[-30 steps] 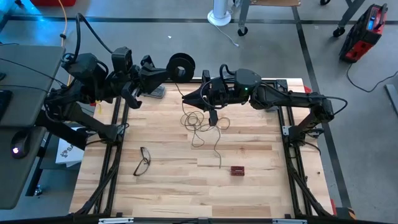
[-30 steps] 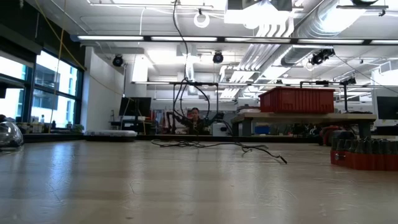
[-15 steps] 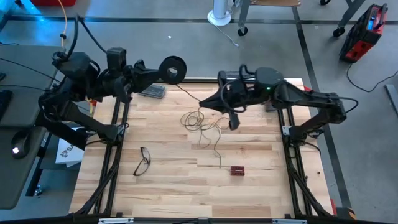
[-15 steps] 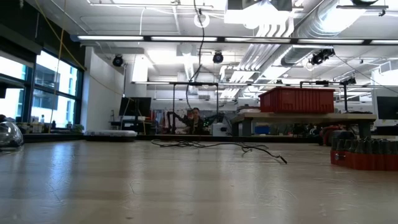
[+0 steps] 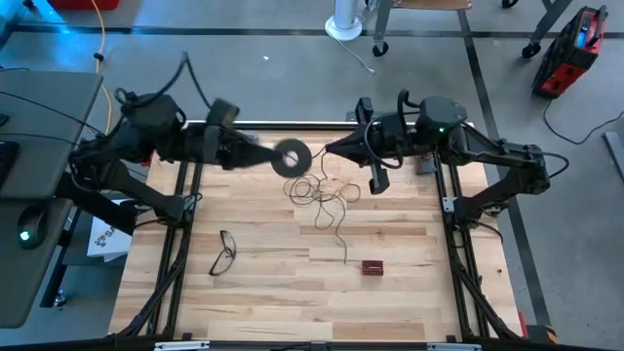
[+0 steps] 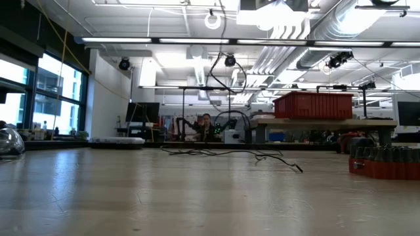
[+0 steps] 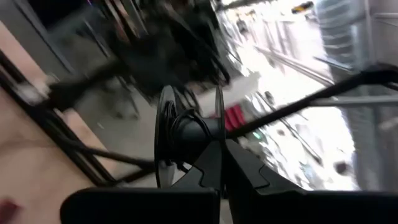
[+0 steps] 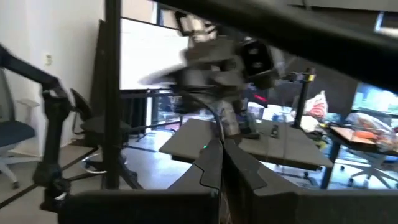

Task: Coil cords
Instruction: Coil the black wire into the spool

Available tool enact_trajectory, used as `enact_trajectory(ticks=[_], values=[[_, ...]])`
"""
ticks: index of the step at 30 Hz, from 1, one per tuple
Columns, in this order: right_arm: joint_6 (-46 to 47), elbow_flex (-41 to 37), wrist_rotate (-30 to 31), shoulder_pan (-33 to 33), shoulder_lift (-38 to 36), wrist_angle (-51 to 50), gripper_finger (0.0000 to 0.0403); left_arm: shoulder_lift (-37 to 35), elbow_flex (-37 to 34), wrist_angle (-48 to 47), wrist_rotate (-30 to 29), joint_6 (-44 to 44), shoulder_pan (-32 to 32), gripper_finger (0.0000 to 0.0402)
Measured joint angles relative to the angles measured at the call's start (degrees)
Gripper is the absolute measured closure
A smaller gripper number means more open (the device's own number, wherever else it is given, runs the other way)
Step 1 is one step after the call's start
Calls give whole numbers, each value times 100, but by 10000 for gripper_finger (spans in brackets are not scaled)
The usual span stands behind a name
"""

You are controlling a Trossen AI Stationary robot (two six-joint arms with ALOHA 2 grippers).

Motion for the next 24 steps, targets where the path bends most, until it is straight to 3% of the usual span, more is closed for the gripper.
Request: enact_trajectory(ticks=[14, 24], values=[[67, 2, -108, -272, 227, 674, 403, 816, -7, 1818, 2062, -783, 567, 401], [553, 6, -69, -273, 495, 1186, 403, 1096, -11, 3162, 2577, -959, 1188, 401]])
